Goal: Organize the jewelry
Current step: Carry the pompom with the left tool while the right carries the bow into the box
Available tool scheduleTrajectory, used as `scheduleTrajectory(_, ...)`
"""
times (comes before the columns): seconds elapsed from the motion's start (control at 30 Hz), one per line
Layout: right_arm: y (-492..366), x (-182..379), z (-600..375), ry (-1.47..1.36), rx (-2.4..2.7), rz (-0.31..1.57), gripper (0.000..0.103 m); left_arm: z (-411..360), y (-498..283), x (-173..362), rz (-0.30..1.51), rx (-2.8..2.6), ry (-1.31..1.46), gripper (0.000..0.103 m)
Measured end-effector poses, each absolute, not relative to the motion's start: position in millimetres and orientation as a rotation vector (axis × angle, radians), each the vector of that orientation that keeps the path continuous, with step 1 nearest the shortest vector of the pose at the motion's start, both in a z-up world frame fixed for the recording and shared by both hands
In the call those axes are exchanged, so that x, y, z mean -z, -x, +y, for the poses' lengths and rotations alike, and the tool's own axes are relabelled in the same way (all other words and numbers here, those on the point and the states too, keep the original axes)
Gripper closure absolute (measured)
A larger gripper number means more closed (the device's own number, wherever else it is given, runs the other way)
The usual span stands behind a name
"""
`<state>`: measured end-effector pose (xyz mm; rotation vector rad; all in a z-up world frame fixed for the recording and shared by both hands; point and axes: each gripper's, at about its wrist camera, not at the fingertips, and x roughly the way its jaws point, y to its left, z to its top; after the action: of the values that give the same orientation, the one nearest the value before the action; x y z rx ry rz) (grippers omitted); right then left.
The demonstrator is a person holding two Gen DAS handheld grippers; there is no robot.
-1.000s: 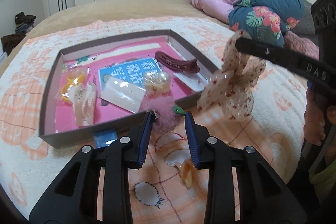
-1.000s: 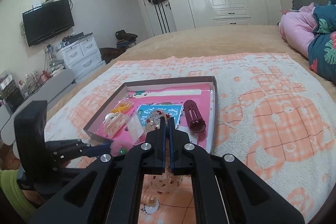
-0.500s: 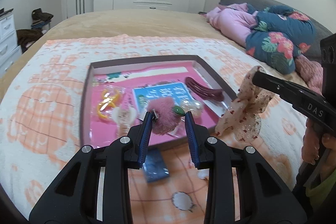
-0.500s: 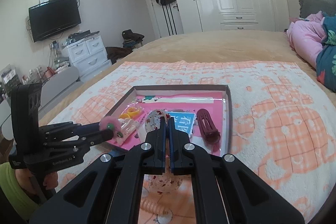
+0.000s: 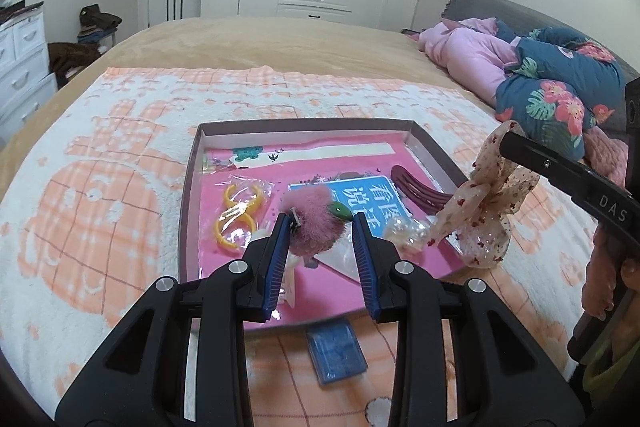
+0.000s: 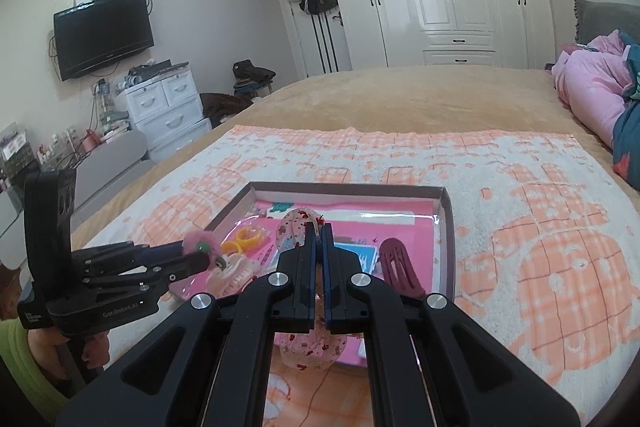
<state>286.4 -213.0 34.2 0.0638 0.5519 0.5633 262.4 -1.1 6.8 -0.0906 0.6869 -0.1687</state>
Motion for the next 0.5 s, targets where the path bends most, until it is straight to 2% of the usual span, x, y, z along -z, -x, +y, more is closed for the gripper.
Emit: scheduleTrajectory(0.5,-329,-25,-218,-0.04,-0.523,0.583,0.1,-13,-293,2,0.707,0.165,0.092,0.079)
